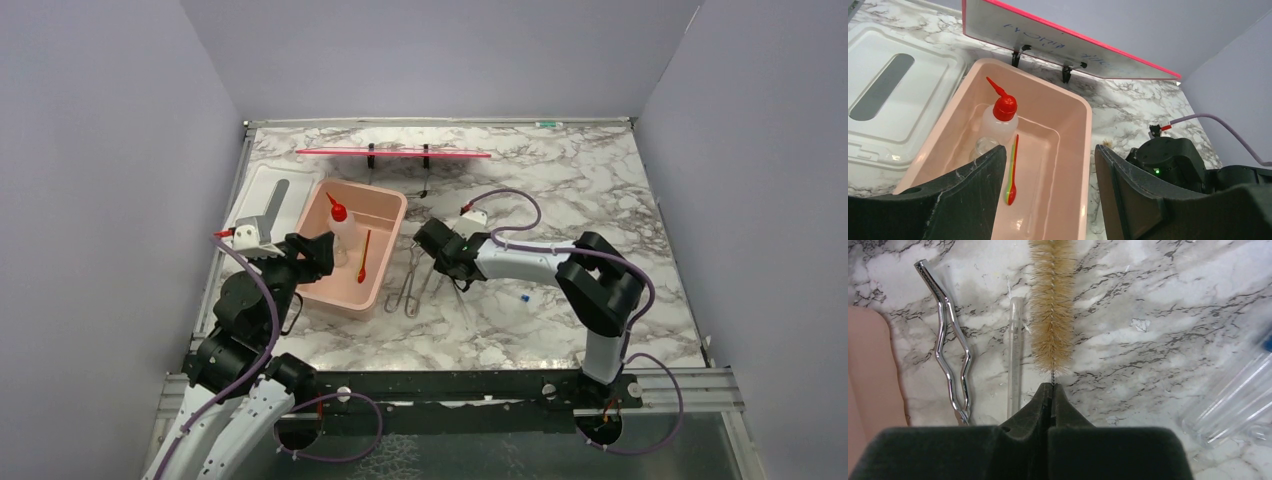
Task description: Organize the chemistry lab equipment
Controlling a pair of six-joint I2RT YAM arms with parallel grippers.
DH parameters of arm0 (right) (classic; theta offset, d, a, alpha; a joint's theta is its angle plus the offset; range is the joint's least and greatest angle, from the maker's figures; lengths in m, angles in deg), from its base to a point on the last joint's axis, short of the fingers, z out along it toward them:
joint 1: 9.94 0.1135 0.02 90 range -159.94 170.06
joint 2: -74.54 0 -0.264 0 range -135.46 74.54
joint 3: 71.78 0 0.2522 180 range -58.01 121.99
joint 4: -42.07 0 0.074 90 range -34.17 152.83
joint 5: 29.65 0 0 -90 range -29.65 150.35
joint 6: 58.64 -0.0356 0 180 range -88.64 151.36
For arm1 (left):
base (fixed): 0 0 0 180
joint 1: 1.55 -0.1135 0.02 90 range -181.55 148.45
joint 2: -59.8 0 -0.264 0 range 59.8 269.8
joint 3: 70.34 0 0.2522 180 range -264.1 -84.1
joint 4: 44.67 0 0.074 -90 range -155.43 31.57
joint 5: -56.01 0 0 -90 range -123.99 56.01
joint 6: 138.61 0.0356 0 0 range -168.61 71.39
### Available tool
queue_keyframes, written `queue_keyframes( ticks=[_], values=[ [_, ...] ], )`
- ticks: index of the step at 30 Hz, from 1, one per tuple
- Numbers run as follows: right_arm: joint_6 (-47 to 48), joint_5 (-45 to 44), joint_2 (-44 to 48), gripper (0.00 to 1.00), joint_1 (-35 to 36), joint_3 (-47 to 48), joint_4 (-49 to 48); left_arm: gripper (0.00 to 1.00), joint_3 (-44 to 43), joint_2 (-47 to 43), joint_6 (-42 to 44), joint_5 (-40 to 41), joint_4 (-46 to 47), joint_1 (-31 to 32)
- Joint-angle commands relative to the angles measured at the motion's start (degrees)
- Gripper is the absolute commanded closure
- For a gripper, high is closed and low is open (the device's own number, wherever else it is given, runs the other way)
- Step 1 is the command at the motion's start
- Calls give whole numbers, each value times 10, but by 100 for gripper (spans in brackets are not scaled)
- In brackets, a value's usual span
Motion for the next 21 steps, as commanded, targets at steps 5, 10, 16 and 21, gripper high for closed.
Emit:
queue_keyframes(
  ticks=[5,10,16,21],
  values=[
    [49,23,141,99,6,-14,-25,32,-37,-12,32,48,4,5],
    [86,60,211,99,36,-17,-62,32,-72,-16,60,73,-18,8],
    [117,77,207,99,88,64,-97,34,-114,-22,47,186,-61,17],
    [127,37,130,99,126,153,-98,34,-135,-30,61,200,-62,19]
  ],
)
